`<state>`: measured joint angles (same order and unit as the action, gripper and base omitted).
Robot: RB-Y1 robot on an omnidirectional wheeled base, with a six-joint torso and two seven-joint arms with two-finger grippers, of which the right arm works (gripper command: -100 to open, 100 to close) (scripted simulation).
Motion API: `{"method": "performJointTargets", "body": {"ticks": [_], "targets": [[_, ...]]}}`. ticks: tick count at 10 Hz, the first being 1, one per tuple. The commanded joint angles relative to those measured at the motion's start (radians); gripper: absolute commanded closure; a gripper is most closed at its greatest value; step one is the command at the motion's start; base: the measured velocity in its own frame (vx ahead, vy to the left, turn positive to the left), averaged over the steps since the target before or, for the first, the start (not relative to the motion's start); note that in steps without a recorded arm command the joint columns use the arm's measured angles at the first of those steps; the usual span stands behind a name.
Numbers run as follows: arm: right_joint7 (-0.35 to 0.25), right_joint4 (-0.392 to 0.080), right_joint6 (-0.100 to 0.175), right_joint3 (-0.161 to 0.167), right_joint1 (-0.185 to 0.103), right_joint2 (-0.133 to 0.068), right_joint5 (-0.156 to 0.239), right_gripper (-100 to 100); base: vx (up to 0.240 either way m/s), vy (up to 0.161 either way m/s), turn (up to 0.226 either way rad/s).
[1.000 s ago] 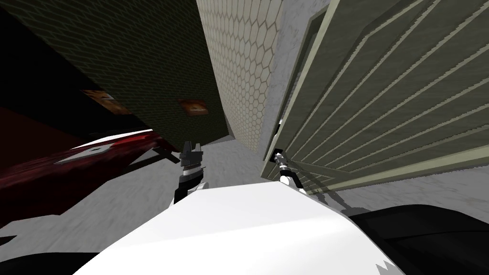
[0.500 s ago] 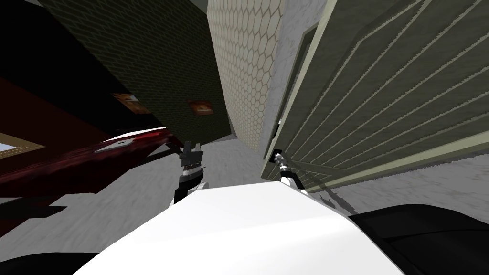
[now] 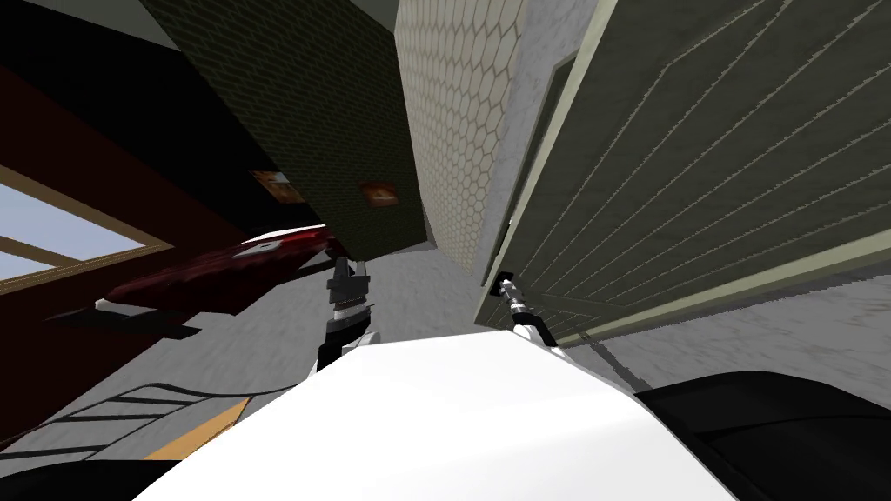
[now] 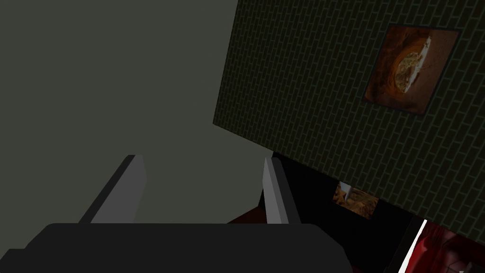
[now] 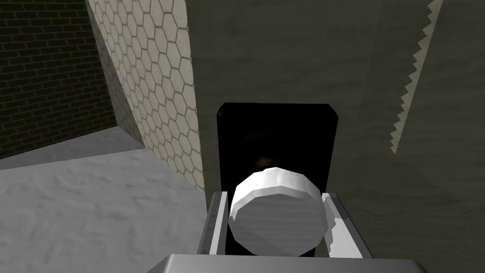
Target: Pull the door open
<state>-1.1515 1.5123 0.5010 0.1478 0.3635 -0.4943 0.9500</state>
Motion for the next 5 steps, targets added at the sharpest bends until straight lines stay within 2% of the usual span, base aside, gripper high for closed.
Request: {"method": "performJointTargets", "body": {"ticks": [1, 3, 4, 5], "targets": [[-0.020, 0.007, 0.014, 0.016, 0.007, -0.020, -0.005, 100, -0.224, -0.033, 0.128], [-0.035, 0.012, 0.023, 0.030, 0.013, -0.036, -0.008, 100, -0.227, -0.040, 0.119], [-0.030, 0.005, 0.016, 0.027, 0.010, -0.031, -0.007, 100, -0.100, -0.010, 0.034], [-0.044, 0.005, 0.024, 0.041, 0.016, -0.044, -0.011, 100, -0.148, -0.032, 0.122]]}}
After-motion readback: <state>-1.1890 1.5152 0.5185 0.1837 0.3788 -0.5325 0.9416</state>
